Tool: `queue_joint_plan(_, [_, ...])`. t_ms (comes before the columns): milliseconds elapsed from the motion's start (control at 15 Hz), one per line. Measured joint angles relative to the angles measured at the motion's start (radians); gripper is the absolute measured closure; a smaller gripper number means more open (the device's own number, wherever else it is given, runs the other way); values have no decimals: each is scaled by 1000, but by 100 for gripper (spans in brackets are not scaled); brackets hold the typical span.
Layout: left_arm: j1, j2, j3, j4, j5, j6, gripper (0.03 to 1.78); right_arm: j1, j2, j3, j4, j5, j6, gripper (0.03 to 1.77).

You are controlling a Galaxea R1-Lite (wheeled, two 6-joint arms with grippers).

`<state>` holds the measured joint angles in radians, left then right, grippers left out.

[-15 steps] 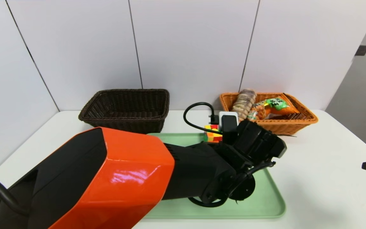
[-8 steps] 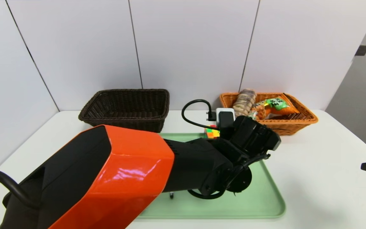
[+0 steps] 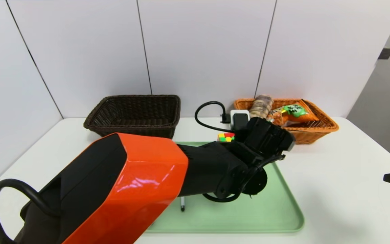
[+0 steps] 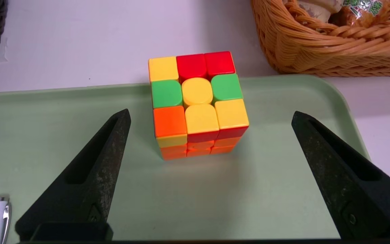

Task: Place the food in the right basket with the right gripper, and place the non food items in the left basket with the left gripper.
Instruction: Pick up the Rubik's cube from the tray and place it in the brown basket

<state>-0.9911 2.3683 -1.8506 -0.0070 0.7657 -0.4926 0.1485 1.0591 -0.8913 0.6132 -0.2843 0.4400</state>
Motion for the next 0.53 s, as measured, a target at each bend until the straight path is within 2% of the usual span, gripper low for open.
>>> queue_joint_plan(533, [35,69,-87,1,-3,36,12,0,10,1,0,20,0,9])
